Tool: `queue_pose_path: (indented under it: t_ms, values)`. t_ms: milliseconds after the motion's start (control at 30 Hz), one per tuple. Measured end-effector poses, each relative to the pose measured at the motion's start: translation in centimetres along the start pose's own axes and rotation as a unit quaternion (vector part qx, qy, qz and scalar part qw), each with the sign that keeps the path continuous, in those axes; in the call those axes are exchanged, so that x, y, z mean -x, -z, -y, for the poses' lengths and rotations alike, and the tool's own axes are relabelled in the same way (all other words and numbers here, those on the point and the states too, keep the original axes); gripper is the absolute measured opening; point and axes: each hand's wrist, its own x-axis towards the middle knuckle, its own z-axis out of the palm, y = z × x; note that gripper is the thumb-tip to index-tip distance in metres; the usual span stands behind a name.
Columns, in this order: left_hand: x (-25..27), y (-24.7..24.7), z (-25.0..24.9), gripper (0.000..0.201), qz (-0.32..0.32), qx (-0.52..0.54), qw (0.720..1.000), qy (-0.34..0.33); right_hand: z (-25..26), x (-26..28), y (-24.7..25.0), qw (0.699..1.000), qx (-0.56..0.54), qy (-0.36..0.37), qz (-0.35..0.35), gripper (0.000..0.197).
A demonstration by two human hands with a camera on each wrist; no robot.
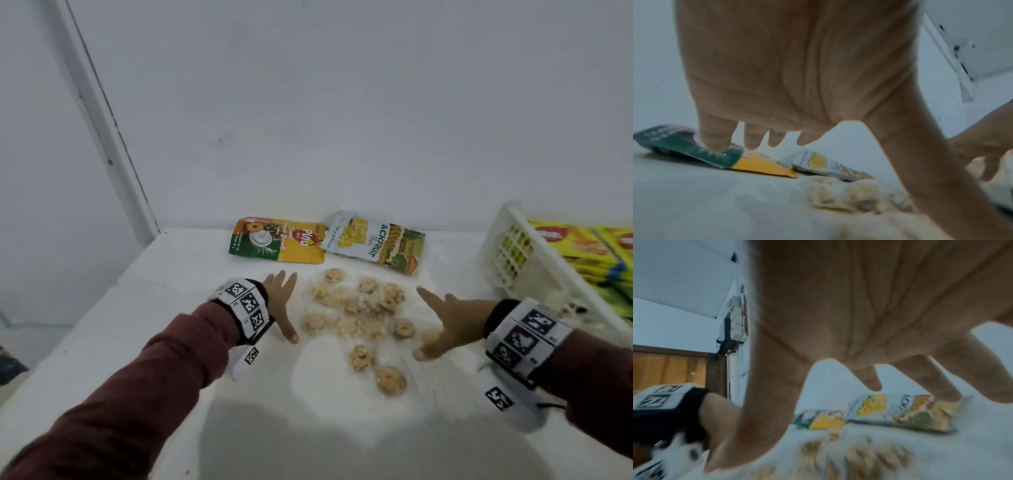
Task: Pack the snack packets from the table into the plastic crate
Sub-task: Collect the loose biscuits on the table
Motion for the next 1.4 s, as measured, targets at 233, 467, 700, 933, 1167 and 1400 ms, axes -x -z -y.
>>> queue_pose_path:
  t_ms: [233, 467, 700, 933, 1167, 1400]
  values:
    - [-3.6, -1.8, -1.1, 0.122, -0.028, -0.053, 0.997, -0.039, 5.0, -0.1, -7.4, 0.997, -0.013, -0.059, -0.043, 0.124]
    - [-4.9, -1.5, -3.6, 0.122, -0.053, -0.069, 0.994, -0.071, 2.0, -4.3, -5.6, 0.985, -0.057, -0.134, -0.09, 0.111]
    - [-5.3, -1.0, -7.9, 0.104, -0.06, -0.098, 0.987, -0.111, 0.7, -4.5, -3.2, 0.984, -0.093, -0.128, -0.081, 0.108]
    - [-5.8, 4.9, -5.8, 0.113, -0.02, -0.026, 0.996, -0.083, -0.5, -5.5, 1.8, 0.992, -0.072, -0.064, -0.083, 0.103]
    - [-7.3, 4.2, -7.4, 0.101, 0.006, -0.012, 0.993, -0.117, 0.4, -8.3, 1.3, 0.994, -0.029, -0.061, -0.083, 0.092]
    - [-3.7, 4.8, -10.1, 0.082, -0.046, 0.065, 0.983, -0.166, -1.2, -6.5, 1.9, 0.993, -0.039, -0.051, -0.094, 0.095]
